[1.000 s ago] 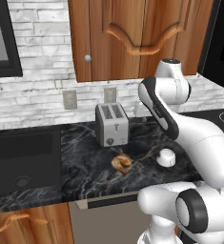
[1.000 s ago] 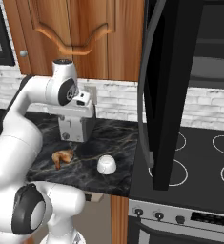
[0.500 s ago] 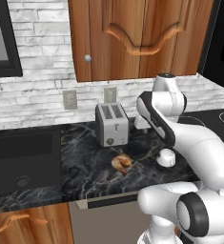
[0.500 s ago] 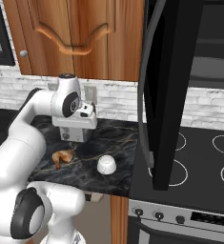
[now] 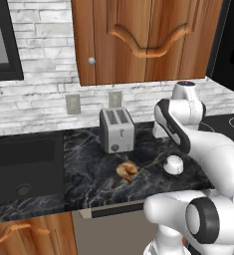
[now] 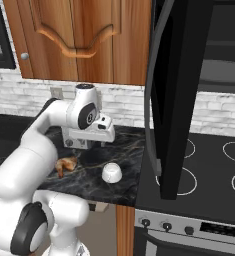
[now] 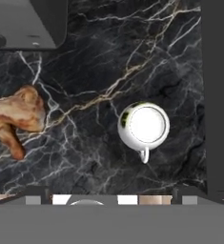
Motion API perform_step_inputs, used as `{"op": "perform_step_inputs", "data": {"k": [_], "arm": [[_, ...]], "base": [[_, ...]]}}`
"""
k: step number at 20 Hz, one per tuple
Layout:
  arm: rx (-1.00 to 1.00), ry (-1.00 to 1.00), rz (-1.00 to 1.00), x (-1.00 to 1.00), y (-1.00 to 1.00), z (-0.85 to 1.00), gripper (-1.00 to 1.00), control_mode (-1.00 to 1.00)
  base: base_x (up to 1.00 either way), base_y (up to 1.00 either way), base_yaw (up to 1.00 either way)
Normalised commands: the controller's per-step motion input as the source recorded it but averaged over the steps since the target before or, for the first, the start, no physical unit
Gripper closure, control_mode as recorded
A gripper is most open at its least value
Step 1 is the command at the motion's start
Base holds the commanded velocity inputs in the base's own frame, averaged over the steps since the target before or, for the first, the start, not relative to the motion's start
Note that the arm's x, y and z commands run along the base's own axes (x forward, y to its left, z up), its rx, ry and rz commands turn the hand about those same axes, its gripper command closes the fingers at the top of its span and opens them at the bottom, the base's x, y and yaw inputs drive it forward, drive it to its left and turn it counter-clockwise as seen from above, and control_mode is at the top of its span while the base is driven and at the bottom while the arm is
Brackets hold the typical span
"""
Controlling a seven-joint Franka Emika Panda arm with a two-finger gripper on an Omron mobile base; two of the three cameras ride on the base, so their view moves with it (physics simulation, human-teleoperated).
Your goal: Pick the mug from the counter and place it inside the microwave. Then close the microwave.
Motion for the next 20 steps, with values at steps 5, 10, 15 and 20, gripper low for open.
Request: {"op": "perform_step_inputs", "data": {"k": [5, 10, 15, 20], "arm": [[0.0, 0.09, -0.07, -0.01, -0.4, -0.17, -1.0, -1.0], [0.0, 0.09, -0.1, 0.0, -0.08, -0.41, -1.0, -1.0], [0.0, 0.01, -0.08, 0.0, 0.0, -0.43, -1.0, -1.0], [0.0, 0.0, -0.06, 0.0, -0.02, -0.33, -1.0, -1.0]], "base": [[0.0, 0.0, 0.0], [0.0, 0.0, 0.0], [0.0, 0.0, 0.0], [0.0, 0.0, 0.0]]}}
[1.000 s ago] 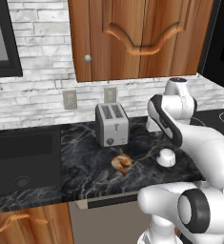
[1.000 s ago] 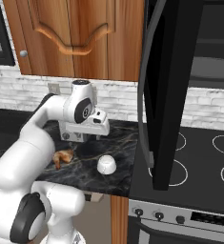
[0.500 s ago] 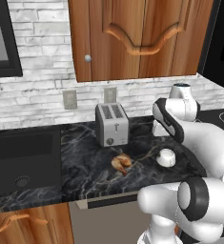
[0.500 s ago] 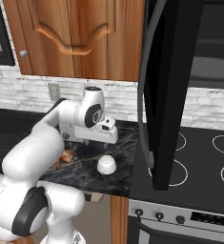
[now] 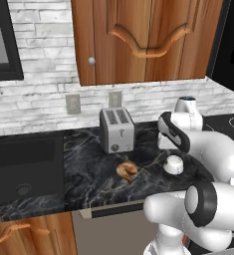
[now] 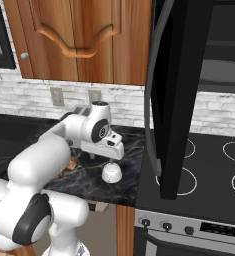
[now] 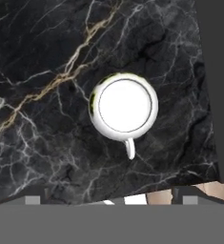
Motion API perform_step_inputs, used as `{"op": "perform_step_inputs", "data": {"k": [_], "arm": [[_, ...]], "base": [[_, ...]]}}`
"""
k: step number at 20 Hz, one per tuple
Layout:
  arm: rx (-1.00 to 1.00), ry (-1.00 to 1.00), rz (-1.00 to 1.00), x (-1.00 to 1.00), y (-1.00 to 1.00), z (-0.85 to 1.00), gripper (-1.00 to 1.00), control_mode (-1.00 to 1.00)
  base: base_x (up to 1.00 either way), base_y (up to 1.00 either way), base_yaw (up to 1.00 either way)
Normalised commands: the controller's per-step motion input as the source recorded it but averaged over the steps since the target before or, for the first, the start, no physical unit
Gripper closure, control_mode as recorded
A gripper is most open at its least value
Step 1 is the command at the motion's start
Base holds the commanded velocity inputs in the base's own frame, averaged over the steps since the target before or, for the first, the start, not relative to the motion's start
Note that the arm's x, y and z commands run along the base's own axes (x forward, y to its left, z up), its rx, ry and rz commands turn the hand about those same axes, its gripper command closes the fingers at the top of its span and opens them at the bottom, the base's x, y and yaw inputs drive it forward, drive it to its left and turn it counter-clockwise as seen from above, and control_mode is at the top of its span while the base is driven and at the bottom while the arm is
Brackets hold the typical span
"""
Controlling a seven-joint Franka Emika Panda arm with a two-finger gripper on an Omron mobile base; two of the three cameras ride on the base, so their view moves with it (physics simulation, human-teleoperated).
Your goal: Pick the mug from the counter and place it inside the microwave. Then close the microwave.
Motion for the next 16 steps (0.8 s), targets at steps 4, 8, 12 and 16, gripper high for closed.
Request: {"op": "perform_step_inputs", "data": {"k": [4, 8, 12, 16], "arm": [[0.0, 0.0, -0.05, -0.07, -0.12, -0.21, -1.0, -1.0], [0.0, 0.0, -0.06, -0.06, -0.16, -0.18, -1.0, -1.0], [0.0, 0.0, -0.06, -0.01, -0.08, -0.11, -1.0, -1.0], [0.0, 0.0, -0.04, 0.0, -0.05, -0.13, -1.0, -1.0]], "base": [[0.0, 0.0, 0.0], [0.0, 0.0, 0.0], [0.0, 0.0, 0.0], [0.0, 0.0, 0.0]]}}
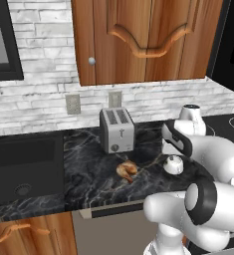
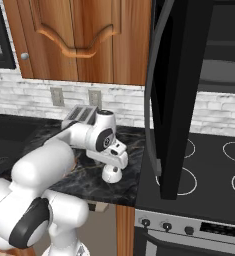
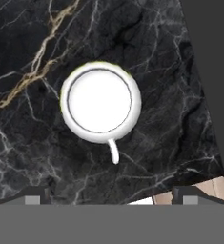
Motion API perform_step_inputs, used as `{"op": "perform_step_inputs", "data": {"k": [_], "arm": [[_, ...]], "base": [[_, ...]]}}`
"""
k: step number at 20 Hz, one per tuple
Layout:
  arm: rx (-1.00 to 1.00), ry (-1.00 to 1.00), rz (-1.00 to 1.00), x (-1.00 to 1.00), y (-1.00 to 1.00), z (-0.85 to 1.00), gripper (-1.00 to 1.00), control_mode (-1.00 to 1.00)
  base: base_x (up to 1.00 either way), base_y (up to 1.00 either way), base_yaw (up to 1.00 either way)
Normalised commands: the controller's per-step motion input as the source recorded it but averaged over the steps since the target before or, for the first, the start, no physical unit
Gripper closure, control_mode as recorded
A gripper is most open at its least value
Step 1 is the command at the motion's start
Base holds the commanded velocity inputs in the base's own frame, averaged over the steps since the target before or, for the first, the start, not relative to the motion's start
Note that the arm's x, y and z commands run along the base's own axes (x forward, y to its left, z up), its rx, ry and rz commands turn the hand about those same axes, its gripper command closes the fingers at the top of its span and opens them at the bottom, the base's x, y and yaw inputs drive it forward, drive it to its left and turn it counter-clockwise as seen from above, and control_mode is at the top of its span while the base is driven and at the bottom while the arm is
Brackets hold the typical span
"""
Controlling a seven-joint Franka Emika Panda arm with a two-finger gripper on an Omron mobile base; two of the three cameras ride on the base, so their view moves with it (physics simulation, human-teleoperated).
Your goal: Pick the mug from the counter and place it inside the microwave. Then close the microwave.
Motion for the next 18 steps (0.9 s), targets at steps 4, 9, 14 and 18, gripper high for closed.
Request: {"op": "perform_step_inputs", "data": {"k": [4, 9, 14, 18], "arm": [[0.0, -0.01, -0.02, 0.0, -0.07, -0.16, -1.0, -1.0], [0.0, 0.0, 0.01, 0.0, -0.01, -0.14, -1.0, -1.0], [0.0, 0.0, 0.07, 0.0, -0.01, -0.07, -1.0, -1.0], [0.0, -0.03, 0.1, 0.0, 0.0, 0.0, -1.0, -1.0]], "base": [[0.0, 0.0, 0.0], [0.0, 0.0, 0.0], [0.0, 0.0, 0.0], [0.0, 0.0, 0.0]]}}
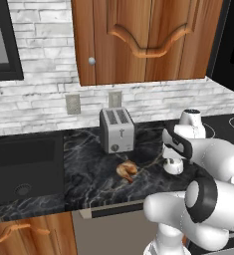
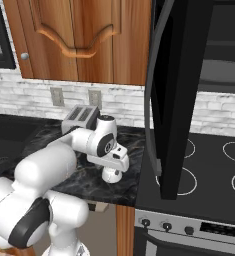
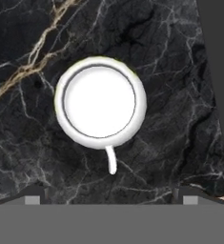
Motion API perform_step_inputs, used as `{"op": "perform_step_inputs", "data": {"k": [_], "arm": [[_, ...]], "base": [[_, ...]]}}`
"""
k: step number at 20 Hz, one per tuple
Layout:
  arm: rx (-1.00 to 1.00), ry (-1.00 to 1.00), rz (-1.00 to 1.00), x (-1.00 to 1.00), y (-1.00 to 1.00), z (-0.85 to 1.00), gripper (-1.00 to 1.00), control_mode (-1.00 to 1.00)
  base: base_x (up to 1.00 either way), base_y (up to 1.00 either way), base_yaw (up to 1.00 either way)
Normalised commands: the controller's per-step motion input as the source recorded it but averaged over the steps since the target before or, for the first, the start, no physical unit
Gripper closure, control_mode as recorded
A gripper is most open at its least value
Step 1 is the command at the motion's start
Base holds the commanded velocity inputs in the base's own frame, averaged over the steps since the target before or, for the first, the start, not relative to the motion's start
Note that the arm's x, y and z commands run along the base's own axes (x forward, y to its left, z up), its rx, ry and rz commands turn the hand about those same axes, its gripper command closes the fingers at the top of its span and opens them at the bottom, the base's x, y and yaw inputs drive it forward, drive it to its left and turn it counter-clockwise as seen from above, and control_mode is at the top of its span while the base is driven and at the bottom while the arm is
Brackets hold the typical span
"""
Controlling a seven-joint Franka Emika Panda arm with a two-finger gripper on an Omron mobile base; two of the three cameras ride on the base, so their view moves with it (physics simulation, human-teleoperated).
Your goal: Pick the mug from the counter and place it inside the microwave. Then close the microwave.
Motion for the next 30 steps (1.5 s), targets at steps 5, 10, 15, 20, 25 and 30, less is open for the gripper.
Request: {"op": "perform_step_inputs", "data": {"k": [5, 10, 15, 20, 25, 30], "arm": [[0.0, -0.05, 0.11, 0.0, 0.0, 0.0, -1.0, -1.0], [0.0, -0.01, 0.08, 0.01, -0.01, 0.0, -1.0, -1.0], [0.0, 0.0, 0.02, 0.07, -0.01, 0.0, -1.0, -1.0], [0.0, 0.0, 0.0, 0.17, 0.0, 0.0, -1.0, -1.0], [0.0, 0.0, 0.0, 0.11, 0.0, 0.0, -1.0, -1.0], [0.0, 0.0, 0.0, -0.16, 0.0, -0.12, -1.0, -1.0]], "base": [[0.0, 0.0, 0.0], [0.0, 0.0, 0.0], [0.0, 0.0, 0.0], [0.0, 0.0, 0.0], [0.0, 0.0, 0.0], [0.0, 0.0, 0.0]]}}
